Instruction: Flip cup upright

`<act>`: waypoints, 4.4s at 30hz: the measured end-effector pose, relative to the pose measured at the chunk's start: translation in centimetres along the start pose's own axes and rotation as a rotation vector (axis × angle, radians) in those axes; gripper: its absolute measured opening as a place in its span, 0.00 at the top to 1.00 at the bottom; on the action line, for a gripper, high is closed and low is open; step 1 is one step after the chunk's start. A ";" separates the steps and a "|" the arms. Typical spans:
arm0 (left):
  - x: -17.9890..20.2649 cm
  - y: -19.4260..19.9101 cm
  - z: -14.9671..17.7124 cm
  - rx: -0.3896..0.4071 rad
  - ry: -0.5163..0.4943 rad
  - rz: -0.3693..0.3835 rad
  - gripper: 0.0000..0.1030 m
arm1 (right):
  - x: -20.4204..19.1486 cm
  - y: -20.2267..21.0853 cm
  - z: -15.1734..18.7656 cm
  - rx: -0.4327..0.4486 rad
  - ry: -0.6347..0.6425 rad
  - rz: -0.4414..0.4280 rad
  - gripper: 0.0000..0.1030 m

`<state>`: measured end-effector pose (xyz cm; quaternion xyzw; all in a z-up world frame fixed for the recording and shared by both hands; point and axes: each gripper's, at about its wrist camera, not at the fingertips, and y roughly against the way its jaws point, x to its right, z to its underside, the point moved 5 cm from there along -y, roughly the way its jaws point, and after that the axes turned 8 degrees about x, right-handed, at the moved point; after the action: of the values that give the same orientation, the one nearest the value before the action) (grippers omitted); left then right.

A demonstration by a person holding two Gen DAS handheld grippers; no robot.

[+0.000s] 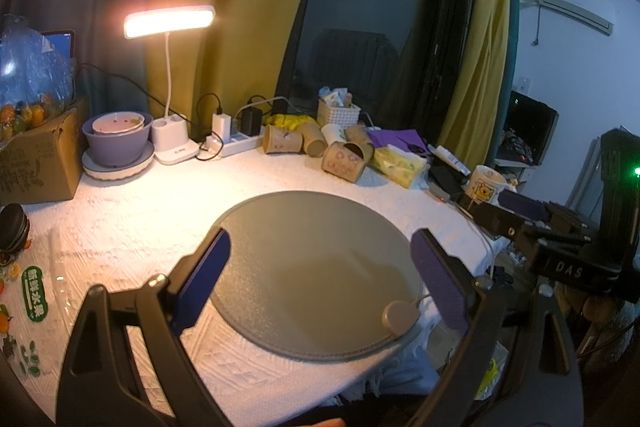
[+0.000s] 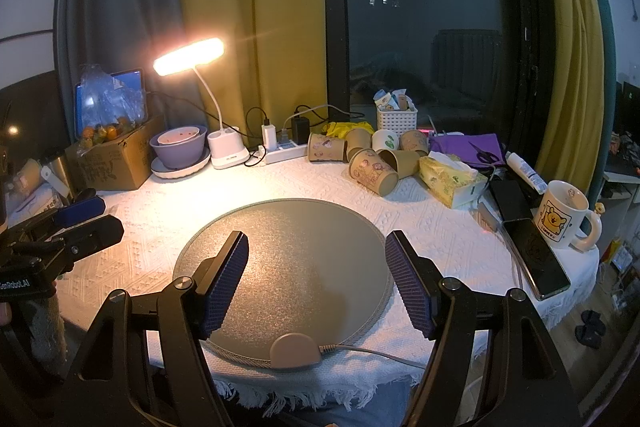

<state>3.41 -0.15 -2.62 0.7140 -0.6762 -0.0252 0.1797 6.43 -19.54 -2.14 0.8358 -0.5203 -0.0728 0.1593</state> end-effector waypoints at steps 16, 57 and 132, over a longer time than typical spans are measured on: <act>0.0 -0.1 0.4 0.001 0.002 0.000 0.10 | 0.0 0.0 0.0 -0.002 0.001 0.000 0.28; 1.3 -15.7 -1.0 -0.226 -0.042 0.016 0.10 | 8.9 -11.7 -0.8 -0.107 -0.051 0.000 0.28; 3.9 -40.3 -0.2 -0.468 0.264 0.065 0.36 | 17.8 -27.2 -3.0 -0.265 -0.022 -0.092 0.48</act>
<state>42.39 -3.07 -13.34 0.6281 -0.6451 -0.0821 0.4272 38.24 -23.75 -7.86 0.8295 -0.4691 -0.1573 0.2592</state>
